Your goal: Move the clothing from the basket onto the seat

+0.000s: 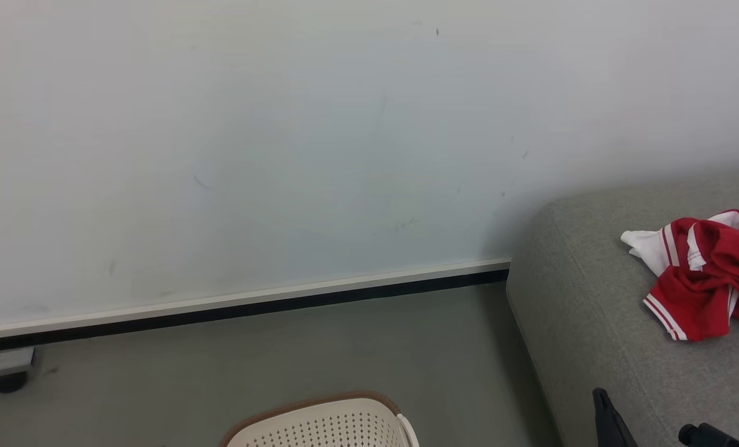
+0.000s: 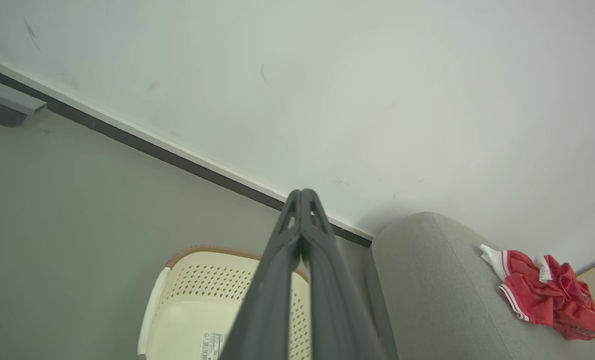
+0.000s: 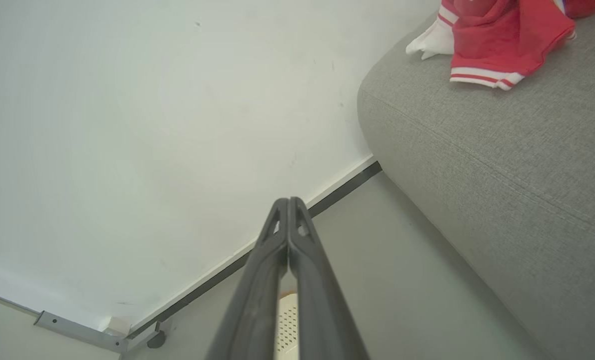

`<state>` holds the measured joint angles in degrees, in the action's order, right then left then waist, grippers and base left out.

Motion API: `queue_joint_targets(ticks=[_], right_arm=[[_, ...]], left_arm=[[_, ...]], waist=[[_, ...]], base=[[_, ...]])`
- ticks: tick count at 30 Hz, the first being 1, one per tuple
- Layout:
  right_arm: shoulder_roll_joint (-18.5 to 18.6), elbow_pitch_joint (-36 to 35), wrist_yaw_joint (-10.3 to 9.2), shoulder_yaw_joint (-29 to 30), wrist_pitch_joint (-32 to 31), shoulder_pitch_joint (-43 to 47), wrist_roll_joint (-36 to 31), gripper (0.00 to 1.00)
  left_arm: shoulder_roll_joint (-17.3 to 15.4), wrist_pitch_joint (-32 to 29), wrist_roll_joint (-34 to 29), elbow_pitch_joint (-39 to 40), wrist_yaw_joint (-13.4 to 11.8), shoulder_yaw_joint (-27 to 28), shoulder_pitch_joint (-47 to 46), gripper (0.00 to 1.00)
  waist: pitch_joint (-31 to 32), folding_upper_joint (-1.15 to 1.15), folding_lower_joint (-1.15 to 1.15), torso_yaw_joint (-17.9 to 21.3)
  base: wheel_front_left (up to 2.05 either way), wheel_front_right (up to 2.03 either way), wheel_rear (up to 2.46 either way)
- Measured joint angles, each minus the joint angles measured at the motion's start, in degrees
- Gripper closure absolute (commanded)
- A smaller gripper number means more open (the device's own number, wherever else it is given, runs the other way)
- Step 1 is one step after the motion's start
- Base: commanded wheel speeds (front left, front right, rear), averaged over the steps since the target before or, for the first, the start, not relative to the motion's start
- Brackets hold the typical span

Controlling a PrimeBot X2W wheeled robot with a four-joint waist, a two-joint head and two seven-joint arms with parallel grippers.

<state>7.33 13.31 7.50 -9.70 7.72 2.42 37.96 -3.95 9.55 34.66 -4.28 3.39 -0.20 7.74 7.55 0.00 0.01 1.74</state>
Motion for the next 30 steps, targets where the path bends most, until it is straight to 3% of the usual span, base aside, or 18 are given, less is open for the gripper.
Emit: queue_joint_targets(ticks=[30], right_arm=[[-0.6, 1.34, -0.01, 6.97, -6.73, -4.38, 22.72, 1.0]], left_arm=[[0.49, -4.27, 23.42, -3.88, 1.56, 0.82, -5.62, 1.0]], waist=[[-2.34, -0.01, 0.0, -0.53]], base=[[0.0, 0.0, 0.0]])
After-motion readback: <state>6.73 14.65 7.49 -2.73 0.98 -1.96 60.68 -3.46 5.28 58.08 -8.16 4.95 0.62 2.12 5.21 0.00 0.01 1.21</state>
